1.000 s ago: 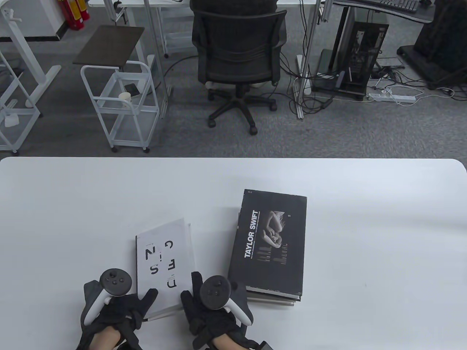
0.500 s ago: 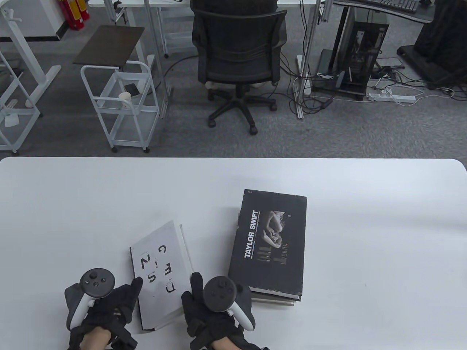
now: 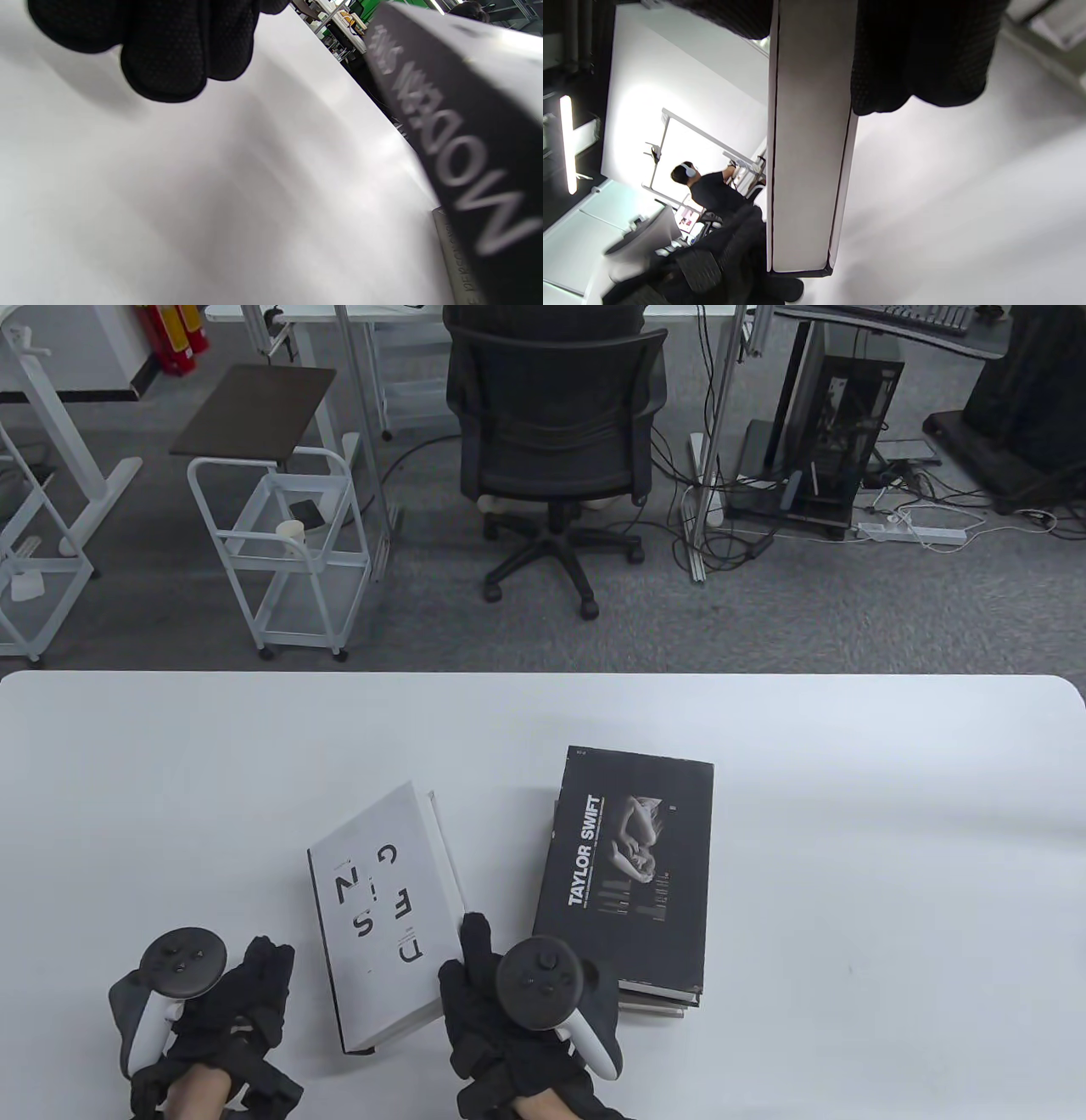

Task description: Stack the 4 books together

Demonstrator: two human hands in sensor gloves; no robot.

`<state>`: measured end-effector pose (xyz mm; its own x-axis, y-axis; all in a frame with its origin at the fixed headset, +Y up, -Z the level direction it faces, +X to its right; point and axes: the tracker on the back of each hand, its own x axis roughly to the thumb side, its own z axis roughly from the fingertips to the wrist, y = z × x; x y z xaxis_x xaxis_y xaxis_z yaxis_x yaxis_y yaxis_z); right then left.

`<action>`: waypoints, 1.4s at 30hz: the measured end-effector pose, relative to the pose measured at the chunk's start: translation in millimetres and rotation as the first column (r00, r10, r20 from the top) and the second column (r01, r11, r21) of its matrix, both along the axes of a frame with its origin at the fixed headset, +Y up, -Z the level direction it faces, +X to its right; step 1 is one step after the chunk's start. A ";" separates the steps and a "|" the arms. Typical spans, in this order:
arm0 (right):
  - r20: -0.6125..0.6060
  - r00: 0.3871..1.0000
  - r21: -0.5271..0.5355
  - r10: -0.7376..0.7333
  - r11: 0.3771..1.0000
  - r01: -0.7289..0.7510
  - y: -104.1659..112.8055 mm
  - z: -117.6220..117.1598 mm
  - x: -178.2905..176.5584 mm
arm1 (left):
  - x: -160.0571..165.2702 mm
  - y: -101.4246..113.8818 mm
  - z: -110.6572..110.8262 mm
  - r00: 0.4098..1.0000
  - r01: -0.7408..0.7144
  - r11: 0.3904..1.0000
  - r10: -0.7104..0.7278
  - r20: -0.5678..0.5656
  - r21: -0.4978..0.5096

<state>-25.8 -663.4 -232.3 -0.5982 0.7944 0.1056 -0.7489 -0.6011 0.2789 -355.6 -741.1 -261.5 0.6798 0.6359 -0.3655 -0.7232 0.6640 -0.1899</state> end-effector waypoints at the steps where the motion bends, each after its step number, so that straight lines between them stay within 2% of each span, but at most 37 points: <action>1: 0.009 1.000 0.008 -0.012 1.000 0.012 6.2 -0.5 5.0 | -1.2 -0.5 -0.1 1.000 -0.008 1.000 0.008 -0.005 0.000; 6: 0.074 0.990 0.041 -0.116 0.993 0.113 32.3 -5.6 44.3 | -1.2 -3.8 -0.7 1.000 0.013 1.000 -0.013 -0.004 -0.024; 10: 0.145 0.966 0.043 -0.212 0.977 0.208 38.8 -7.7 86.9 | 1.5 -4.3 -0.4 1.000 0.018 0.999 -0.018 0.008 -0.028; 17: 0.335 0.897 0.015 -0.287 0.954 0.299 18.2 -11.5 163.7 | 0.9 -10.2 -2.4 1.000 0.011 0.998 -0.011 0.010 -0.056; 20: 0.388 0.870 -0.001 -0.304 0.944 0.331 6.7 -9.6 180.3 | 0.1 -13.2 -3.2 1.000 0.015 0.997 -0.015 0.007 -0.071; 24: 0.418 0.863 -0.026 -0.283 0.946 0.323 -4.3 -8.0 188.9 | 0.6 -14.6 -3.0 1.000 0.017 0.997 -0.016 0.009 -0.081; 29: 0.428 0.876 -0.064 -0.221 0.960 0.273 -6.9 -8.1 191.7 | 1.9 -15.5 -2.5 1.000 0.023 0.996 -0.022 0.018 -0.087; 35: 0.408 0.908 -0.125 0.095 0.991 -0.048 4.3 -8.8 192.2 | 4.8 -18.3 -3.3 0.999 0.036 0.994 -0.033 0.033 -0.103; 39: 0.390 0.898 -0.156 0.205 0.976 -0.155 7.7 -11.4 194.5 | 5.6 -18.6 -3.4 0.999 0.041 0.994 -0.037 0.037 -0.103; 42: 0.391 0.892 -0.162 0.227 0.971 -0.176 9.3 -13.7 197.1 | 5.5 -18.5 -3.2 0.999 0.036 0.994 -0.032 0.037 -0.105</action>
<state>171.4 -654.2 -246.0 -0.7175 0.6433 -0.2672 -0.6782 -0.7327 0.0569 -350.1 -759.7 -264.8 0.7142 0.5712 -0.4046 -0.6920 0.6631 -0.2854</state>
